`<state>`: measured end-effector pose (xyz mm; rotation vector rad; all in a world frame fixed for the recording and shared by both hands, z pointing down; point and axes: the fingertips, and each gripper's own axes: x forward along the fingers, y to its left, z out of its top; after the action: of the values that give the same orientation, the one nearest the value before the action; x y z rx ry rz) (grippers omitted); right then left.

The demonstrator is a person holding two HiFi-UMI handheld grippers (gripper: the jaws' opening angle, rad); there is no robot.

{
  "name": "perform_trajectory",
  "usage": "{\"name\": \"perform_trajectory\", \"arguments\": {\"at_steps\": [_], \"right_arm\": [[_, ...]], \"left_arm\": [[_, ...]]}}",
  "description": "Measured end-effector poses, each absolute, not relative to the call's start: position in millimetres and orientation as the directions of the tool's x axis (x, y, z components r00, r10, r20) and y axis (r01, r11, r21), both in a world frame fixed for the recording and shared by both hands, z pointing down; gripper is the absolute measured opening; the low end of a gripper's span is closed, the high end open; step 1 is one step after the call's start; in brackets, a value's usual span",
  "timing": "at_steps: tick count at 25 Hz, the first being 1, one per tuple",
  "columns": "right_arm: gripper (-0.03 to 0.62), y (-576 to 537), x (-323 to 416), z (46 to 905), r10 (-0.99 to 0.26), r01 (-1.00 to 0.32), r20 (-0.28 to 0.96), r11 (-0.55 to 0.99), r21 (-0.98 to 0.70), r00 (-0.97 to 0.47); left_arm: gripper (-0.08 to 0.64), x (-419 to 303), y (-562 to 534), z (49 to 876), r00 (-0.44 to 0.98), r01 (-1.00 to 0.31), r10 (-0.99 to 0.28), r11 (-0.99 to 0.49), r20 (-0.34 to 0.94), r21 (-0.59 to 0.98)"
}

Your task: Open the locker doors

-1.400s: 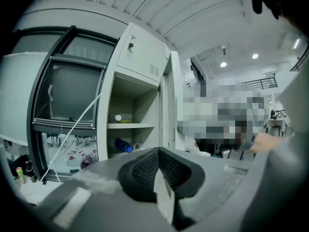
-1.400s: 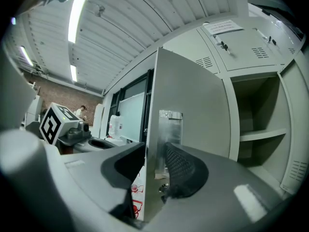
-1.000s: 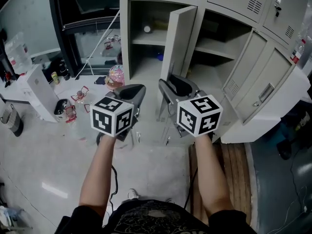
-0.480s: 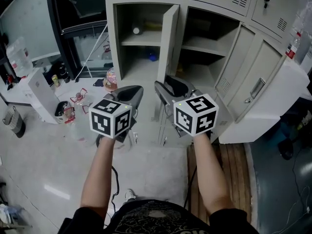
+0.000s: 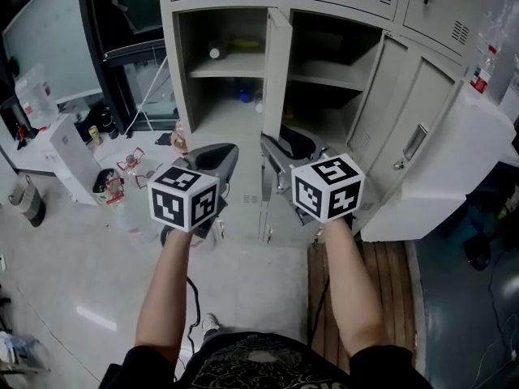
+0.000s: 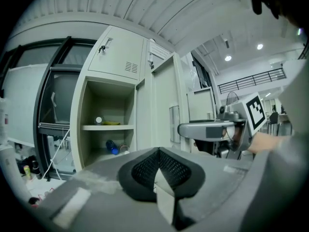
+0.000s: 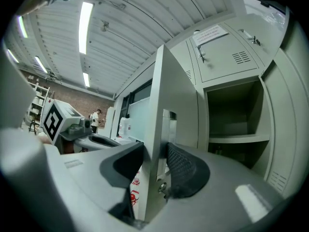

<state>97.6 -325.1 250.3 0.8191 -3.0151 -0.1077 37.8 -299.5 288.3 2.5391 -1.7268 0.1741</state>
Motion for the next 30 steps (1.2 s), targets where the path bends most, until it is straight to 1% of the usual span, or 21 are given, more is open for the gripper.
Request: {"name": "perform_trajectory", "arguments": {"at_steps": [6, 18, 25, 30], "right_arm": [[0.158, -332, 116, 250, -0.491, -0.49, -0.003, 0.869, 0.069, -0.871], [0.155, -340, 138, 250, -0.466, -0.467, -0.032, 0.882, 0.055, -0.884], [0.153, -342, 143, 249, -0.5, -0.5, -0.02, 0.863, 0.066, -0.866], [0.153, -335, 142, 252, -0.53, -0.531, -0.033, 0.845, 0.063, -0.847]], "left_arm": [[0.002, 59, -299, 295, 0.346, -0.937, -0.928, -0.35, 0.138, -0.008], [0.002, 72, -296, 303, 0.283, -0.957, -0.946, -0.288, 0.157, -0.014], [0.002, 70, -291, 303, 0.267, -0.962, -0.949, -0.274, 0.168, -0.02], [0.002, 53, -280, 304, 0.247, -0.966, -0.955, -0.255, 0.163, -0.033]]}}
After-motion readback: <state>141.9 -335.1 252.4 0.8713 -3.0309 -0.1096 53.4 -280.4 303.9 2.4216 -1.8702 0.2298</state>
